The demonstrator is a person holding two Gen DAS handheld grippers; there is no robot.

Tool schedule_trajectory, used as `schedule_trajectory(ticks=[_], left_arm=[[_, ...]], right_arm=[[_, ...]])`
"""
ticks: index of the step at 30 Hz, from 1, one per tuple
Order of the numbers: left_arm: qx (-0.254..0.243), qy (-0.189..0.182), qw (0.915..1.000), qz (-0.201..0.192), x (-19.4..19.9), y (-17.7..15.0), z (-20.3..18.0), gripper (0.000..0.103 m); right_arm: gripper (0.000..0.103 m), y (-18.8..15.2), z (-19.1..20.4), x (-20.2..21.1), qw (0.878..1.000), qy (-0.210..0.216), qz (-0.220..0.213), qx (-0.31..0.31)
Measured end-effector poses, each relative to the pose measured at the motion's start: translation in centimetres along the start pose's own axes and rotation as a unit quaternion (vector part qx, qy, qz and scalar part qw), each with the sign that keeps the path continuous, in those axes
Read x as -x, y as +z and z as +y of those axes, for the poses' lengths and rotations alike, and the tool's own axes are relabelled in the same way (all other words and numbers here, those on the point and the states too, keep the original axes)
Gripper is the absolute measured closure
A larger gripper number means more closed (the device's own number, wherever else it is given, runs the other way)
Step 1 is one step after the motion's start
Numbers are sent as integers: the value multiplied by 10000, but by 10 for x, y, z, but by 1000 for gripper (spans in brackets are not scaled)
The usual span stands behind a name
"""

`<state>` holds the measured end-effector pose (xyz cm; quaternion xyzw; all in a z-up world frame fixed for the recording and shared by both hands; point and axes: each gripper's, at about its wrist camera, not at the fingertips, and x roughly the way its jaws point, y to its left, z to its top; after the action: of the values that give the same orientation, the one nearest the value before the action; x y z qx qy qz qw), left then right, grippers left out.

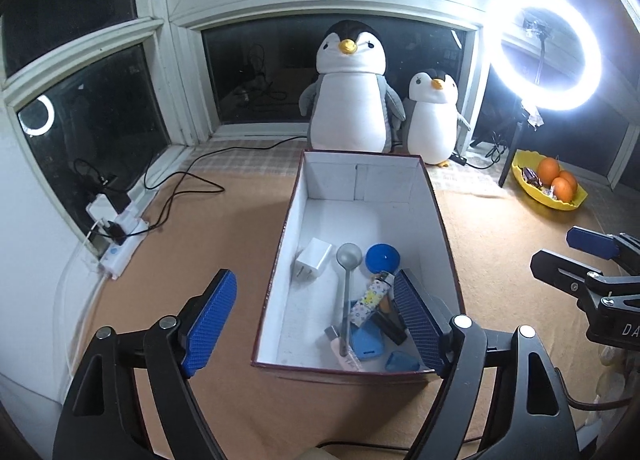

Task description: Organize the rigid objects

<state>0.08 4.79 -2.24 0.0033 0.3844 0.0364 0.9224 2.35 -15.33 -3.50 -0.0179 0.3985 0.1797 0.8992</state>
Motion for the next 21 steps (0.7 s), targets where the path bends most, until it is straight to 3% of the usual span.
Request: schedule_trajectory(ticks=[21], left_arm=[[20, -17, 9999, 148, 4, -8, -7, 22]], right_arm=[[16, -15, -3, 17, 9998, -159, -85, 46]])
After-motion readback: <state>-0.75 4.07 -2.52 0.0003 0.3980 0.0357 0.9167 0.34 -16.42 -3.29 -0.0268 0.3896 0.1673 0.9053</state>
